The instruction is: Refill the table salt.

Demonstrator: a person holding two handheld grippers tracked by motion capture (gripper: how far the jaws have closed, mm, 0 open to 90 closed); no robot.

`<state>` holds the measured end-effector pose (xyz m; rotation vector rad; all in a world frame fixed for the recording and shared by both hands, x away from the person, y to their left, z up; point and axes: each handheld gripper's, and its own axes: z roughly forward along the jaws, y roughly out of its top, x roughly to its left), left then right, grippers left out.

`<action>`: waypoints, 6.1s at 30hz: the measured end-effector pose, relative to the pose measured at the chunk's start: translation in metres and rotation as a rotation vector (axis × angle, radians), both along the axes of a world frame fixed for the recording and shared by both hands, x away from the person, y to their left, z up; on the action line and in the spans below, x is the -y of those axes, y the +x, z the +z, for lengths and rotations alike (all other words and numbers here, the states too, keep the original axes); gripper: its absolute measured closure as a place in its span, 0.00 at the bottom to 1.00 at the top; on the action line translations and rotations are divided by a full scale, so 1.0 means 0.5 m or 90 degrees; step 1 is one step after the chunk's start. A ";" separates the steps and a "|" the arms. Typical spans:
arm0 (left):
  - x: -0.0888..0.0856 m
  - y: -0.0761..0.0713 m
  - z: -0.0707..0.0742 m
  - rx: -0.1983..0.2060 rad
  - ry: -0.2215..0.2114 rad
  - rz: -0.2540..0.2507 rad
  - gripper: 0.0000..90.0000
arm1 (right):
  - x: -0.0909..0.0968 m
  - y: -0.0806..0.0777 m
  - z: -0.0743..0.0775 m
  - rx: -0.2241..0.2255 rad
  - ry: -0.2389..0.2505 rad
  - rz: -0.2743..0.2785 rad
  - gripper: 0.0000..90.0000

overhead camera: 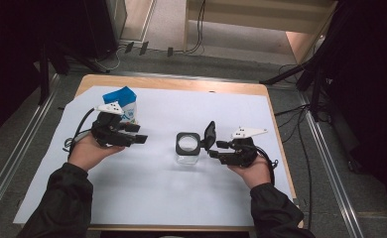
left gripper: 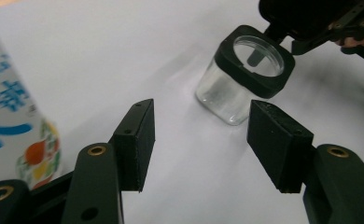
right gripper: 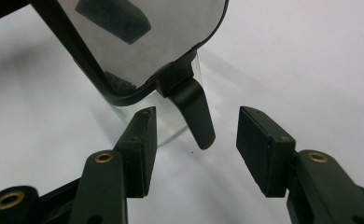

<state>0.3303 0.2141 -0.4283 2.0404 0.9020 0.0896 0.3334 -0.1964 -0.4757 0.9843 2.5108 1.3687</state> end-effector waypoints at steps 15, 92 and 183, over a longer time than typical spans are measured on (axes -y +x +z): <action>-0.093 -0.019 0.015 0.010 0.000 0.095 0.48 | -0.008 0.013 0.003 -0.007 -0.005 0.007 0.55; -0.087 0.058 0.088 -0.019 -0.014 0.116 1.00 | -0.075 -0.111 0.019 -0.008 0.015 0.103 0.61; 0.070 -0.062 0.150 -0.064 -0.029 -0.051 1.00 | -0.346 -0.116 -0.046 0.080 0.003 0.154 0.41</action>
